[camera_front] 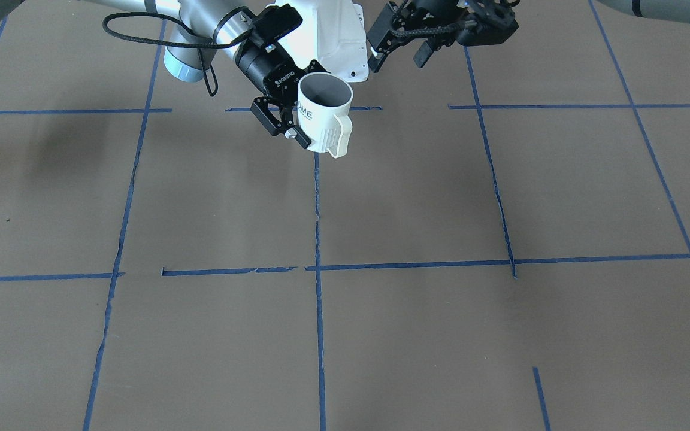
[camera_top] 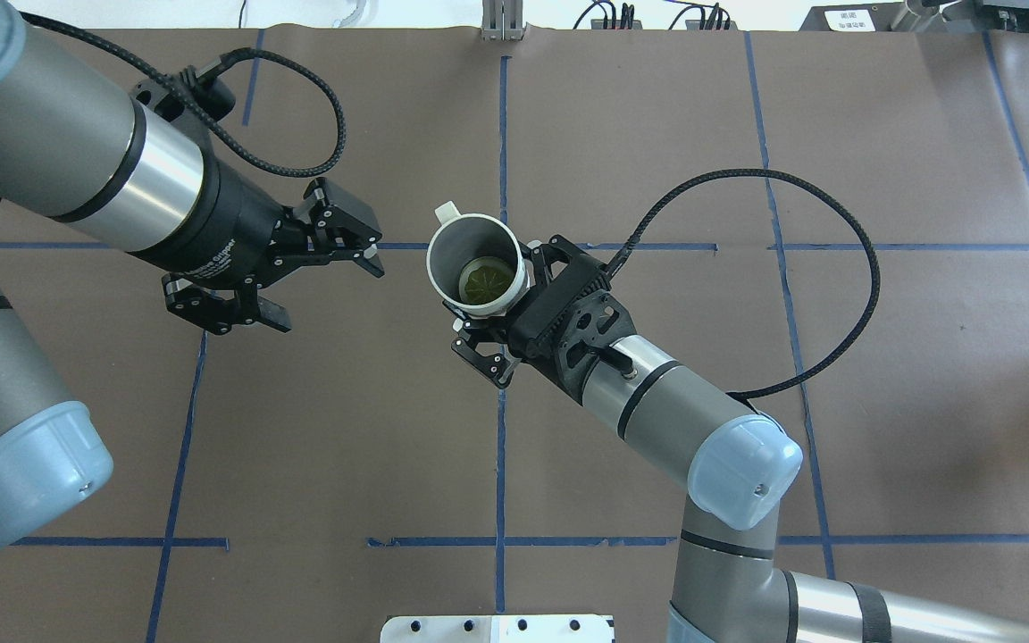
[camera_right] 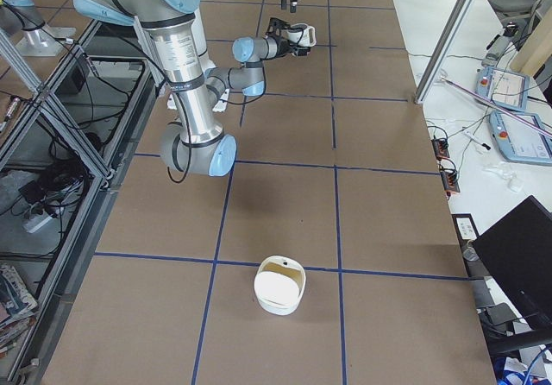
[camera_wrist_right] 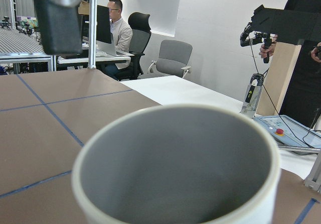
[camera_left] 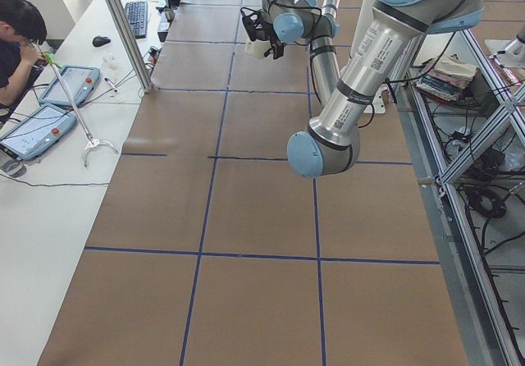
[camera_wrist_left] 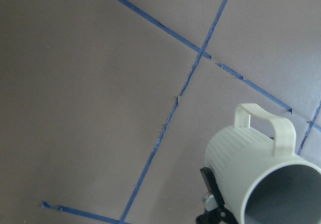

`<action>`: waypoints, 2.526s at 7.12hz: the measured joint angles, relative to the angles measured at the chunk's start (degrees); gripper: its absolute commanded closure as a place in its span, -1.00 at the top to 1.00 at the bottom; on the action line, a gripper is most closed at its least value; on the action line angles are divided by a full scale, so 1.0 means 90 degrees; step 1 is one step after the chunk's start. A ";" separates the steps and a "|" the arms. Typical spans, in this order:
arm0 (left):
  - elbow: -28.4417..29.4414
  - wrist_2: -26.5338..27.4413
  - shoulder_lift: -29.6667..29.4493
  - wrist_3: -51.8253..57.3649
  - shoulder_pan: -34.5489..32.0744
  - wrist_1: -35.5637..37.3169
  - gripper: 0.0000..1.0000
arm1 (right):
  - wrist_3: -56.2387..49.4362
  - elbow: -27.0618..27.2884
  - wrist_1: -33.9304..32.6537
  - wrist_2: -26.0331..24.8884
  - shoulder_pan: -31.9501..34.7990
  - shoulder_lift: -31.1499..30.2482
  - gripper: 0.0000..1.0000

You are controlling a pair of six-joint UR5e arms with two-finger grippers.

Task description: Left arm hands cup to right arm to dump lemon

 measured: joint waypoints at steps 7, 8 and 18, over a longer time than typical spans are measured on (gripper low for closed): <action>0.0064 0.0694 0.1711 0.4282 -0.0302 0.0634 1.00 | 0.2761 -0.0059 -0.0779 -0.0399 0.0734 -0.0600 -1.00; 0.0061 0.0702 0.1773 0.4244 -0.0294 0.0638 1.00 | 0.2773 -0.0044 -0.1047 -0.0093 0.1138 -0.0770 -1.00; 0.0288 0.0923 0.1438 0.3011 0.0155 0.0580 1.00 | 0.3669 0.1316 0.1807 0.2601 0.3831 -0.5612 -0.86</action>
